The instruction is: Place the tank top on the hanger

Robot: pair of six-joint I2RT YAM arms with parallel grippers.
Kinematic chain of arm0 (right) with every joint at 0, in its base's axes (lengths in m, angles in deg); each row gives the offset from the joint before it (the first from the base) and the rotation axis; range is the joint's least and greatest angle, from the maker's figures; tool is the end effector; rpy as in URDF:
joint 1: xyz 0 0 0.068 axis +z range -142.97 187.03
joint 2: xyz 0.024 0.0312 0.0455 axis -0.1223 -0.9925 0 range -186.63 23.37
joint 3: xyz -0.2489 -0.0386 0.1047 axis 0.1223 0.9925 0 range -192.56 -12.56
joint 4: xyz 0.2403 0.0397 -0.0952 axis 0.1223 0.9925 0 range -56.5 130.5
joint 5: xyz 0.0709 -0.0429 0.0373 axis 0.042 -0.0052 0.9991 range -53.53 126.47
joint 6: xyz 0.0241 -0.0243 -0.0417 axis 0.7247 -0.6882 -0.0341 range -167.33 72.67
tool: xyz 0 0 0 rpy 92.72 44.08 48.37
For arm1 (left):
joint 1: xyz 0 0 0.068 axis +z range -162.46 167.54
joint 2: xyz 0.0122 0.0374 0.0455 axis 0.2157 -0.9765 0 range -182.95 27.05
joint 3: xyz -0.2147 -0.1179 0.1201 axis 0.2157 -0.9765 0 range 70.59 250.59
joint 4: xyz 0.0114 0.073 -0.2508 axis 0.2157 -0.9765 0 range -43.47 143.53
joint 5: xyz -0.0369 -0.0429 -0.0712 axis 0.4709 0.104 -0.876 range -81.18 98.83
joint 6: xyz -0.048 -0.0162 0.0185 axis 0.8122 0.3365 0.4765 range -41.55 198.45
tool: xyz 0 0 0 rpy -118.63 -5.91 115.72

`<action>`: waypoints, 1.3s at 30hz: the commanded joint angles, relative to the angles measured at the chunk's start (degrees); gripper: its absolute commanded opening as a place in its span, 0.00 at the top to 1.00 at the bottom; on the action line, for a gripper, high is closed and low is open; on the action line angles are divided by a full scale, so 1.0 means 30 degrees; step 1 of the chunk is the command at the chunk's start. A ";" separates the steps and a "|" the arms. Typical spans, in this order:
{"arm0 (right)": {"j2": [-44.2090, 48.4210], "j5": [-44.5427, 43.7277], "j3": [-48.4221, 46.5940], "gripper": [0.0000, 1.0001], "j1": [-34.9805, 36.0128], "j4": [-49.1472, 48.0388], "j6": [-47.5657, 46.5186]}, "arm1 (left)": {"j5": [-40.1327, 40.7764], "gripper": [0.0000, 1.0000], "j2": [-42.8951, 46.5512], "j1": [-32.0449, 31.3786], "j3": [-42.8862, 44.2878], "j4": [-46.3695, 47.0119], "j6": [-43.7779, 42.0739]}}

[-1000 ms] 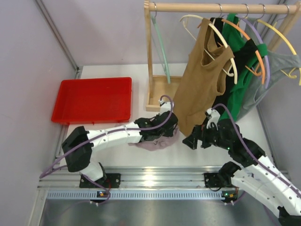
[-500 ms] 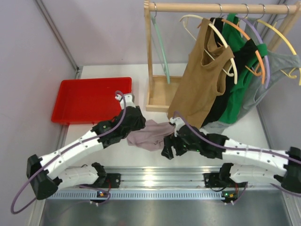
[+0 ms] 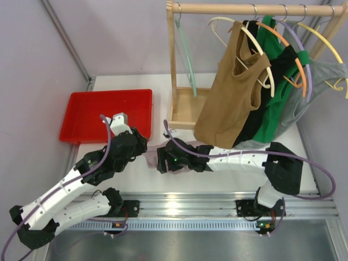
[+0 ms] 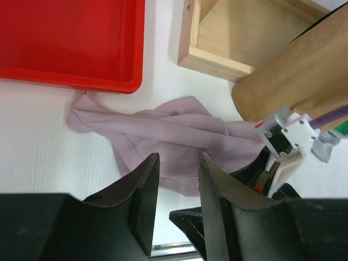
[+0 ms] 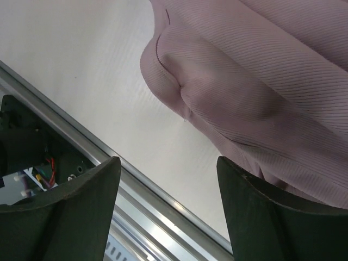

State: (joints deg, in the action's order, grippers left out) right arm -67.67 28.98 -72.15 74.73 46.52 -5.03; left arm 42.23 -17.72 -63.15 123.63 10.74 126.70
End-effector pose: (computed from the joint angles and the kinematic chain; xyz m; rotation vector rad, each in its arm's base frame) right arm 0.1344 0.3157 0.2242 -0.4786 2.4329 0.7590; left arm 0.1114 -0.1052 0.3353 -0.2820 2.0719 -0.4228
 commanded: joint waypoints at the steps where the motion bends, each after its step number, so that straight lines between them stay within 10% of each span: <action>1: -0.0997 -0.0990 -0.1024 0.29 0.0577 -0.0970 0.2009 | 0.0758 0.60 0.0832 0.0053 0.0251 -0.1001 0.0265; 24: -0.4662 -0.6733 -0.3223 0.40 -0.0096 0.1317 0.4883 | 0.0495 0.59 0.2415 0.0053 0.0281 -0.1998 -0.0233; 34: -0.3291 -0.8108 -0.2666 1.00 -0.0859 0.1549 0.3888 | 0.0026 0.59 0.2386 0.0053 -0.0042 -0.1764 -0.0204; 39: -0.0682 -0.8637 -0.1553 1.00 -0.0625 0.2310 0.3360 | -0.0208 0.60 0.2415 0.0053 -0.0539 -0.1414 0.0000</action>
State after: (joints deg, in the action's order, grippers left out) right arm -77.14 7.21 -77.51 72.63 52.90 6.60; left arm 42.39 -10.82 -63.15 123.19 5.04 126.57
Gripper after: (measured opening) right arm 0.011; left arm 0.405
